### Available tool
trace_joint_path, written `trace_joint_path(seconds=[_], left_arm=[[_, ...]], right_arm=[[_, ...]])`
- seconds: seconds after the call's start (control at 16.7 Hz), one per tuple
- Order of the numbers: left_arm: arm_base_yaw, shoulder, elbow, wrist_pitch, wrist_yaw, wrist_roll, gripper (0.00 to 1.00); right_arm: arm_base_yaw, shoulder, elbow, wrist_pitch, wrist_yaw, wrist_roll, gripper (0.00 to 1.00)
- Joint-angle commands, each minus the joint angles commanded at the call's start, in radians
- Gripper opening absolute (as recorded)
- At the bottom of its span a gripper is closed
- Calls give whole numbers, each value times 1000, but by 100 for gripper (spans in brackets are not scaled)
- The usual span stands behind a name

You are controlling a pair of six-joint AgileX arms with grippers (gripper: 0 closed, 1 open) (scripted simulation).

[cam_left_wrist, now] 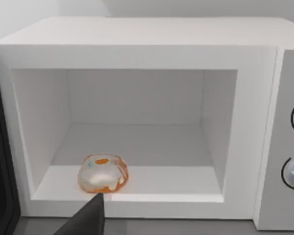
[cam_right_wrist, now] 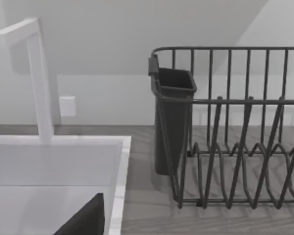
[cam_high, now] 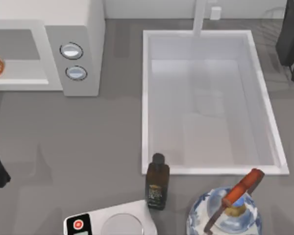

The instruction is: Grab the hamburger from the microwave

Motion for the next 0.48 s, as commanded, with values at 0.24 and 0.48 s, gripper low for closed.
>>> trace_joint_path(seconds=[0.24,0.48], left_arm=[[3,30,15,17,4,2,100],[23,216,101,115,26,10,100]], right_arm=[[0,0,0,0,0,0,100],[0,0,0,0,0,0,100]])
